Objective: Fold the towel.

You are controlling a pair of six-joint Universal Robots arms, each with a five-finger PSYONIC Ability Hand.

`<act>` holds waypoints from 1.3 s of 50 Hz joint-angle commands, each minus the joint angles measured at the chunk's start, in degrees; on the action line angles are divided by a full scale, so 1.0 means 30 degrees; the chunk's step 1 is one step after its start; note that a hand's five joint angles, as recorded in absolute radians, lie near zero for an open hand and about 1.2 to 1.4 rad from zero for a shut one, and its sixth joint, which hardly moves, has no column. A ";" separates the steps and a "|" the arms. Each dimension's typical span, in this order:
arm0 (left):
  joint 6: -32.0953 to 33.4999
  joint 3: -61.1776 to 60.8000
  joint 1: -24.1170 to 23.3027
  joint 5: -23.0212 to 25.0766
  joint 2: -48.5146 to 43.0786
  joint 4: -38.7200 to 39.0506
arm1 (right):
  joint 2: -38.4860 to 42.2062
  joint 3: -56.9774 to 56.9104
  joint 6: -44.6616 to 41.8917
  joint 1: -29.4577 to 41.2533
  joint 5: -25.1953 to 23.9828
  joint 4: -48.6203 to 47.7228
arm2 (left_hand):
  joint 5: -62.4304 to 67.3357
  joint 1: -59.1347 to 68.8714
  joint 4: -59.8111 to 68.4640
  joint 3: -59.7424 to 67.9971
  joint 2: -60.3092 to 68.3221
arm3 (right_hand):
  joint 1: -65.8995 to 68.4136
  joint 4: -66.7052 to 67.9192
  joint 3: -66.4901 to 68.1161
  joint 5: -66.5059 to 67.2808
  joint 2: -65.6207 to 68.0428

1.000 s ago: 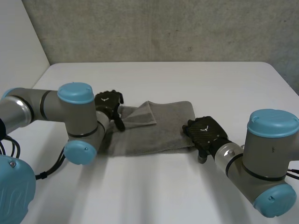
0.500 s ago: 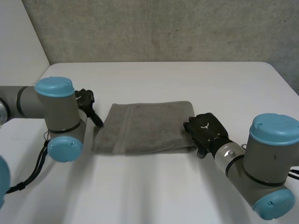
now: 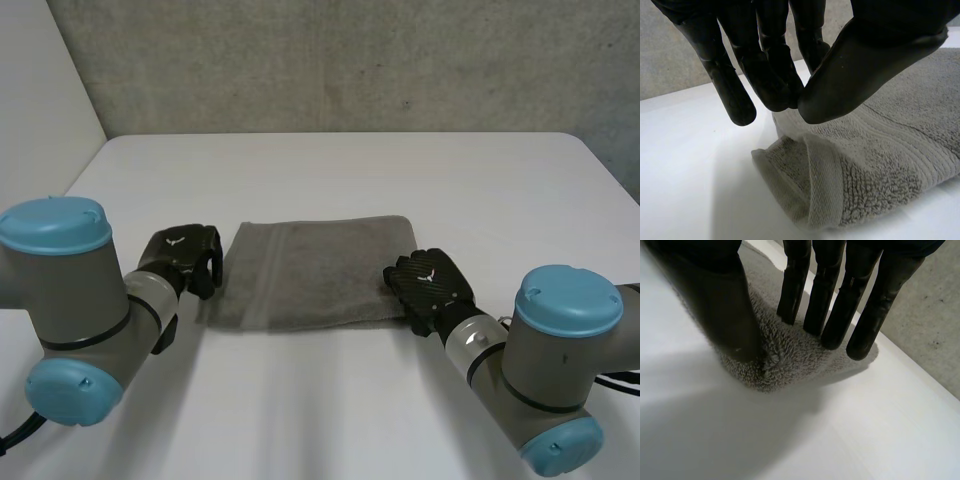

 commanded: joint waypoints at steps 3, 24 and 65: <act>-0.0056 -0.0077 0.0127 -0.0219 0.0052 0.0134 | 0.0140 -0.0186 -0.0040 -0.0236 0.0116 0.0032 | -0.2708 -0.2224 -0.3516 -0.3203 -0.2552 | 0.8106 0.8201 0.8210 0.8278 0.8260; -0.0056 -0.0194 0.0363 -0.0366 0.0610 0.0075 | -0.3229 0.3740 -0.1856 -0.3839 -0.2257 0.2698 | -2.1030 -2.0546 -2.1838 -2.1525 -2.0874 | 0.8647 0.8742 0.8751 0.8819 0.8801; -0.3073 0.3115 -0.0485 -0.0220 0.1842 -0.0013 | -0.0824 -0.4786 -0.0897 0.7148 0.0789 0.7268 | -2.1479 -2.0994 -2.2287 -2.1974 -2.1322 | -1.3585 -1.3490 -1.3481 -1.3413 -1.3431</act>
